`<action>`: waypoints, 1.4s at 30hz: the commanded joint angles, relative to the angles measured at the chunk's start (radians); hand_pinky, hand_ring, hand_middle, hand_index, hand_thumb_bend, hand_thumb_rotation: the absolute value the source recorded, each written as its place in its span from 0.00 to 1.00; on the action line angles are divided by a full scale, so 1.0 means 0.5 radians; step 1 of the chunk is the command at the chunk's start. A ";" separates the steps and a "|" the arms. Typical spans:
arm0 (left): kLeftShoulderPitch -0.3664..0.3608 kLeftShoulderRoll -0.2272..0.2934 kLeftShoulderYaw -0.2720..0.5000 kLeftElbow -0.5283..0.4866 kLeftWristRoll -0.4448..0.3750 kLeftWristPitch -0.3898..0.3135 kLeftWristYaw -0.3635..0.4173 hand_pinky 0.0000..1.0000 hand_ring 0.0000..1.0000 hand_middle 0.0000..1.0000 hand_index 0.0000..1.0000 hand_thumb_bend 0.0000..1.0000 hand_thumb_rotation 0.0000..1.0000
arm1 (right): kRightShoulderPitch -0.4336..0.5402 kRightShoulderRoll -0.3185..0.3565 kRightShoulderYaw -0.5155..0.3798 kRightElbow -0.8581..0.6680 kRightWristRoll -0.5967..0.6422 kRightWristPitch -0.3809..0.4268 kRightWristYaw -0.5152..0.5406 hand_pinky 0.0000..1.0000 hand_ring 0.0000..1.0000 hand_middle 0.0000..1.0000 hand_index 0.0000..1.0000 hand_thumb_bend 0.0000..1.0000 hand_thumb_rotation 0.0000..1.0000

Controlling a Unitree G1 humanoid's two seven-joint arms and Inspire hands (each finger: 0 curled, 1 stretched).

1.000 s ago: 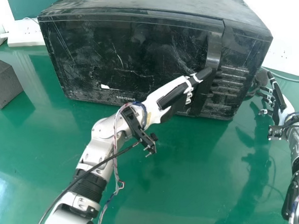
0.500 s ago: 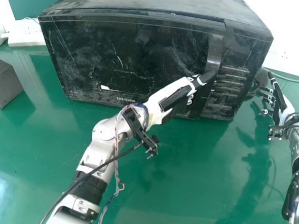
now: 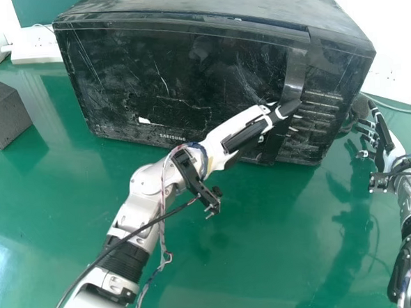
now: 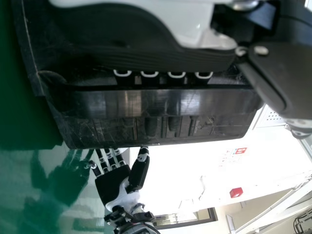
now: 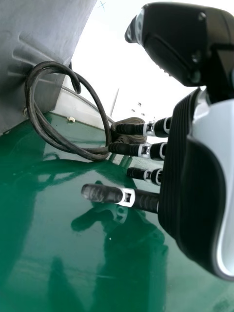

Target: Open the door of oven

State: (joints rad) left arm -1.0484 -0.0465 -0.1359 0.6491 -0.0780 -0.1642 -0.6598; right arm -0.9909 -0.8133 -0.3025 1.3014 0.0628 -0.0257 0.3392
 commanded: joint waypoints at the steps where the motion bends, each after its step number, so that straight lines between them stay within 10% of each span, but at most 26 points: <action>1: 0.012 -0.086 -0.067 -0.028 0.015 -0.007 -0.023 0.55 0.69 0.80 0.90 1.00 0.84 | 0.113 0.093 0.018 0.084 -0.027 0.138 0.026 0.71 0.76 0.84 0.86 0.94 1.00; 28: 0.122 -0.092 -0.116 -0.185 -0.014 0.066 -0.029 0.35 0.48 0.66 0.89 0.93 0.79 | 0.095 0.104 0.018 0.082 -0.029 0.163 -0.018 0.76 0.75 0.84 0.87 0.84 1.00; 42: 0.219 -0.082 -0.160 -0.421 -0.068 0.211 -0.066 0.33 0.45 0.62 0.87 0.91 0.79 | 0.113 0.093 0.024 0.073 -0.027 0.108 0.081 0.56 0.65 0.77 0.85 0.97 1.00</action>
State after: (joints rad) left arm -0.9516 -0.0450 -0.1735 0.4690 -0.0931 -0.0694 -0.6423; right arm -0.9934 -0.8167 -0.3057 1.3009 0.0652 -0.0160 0.3465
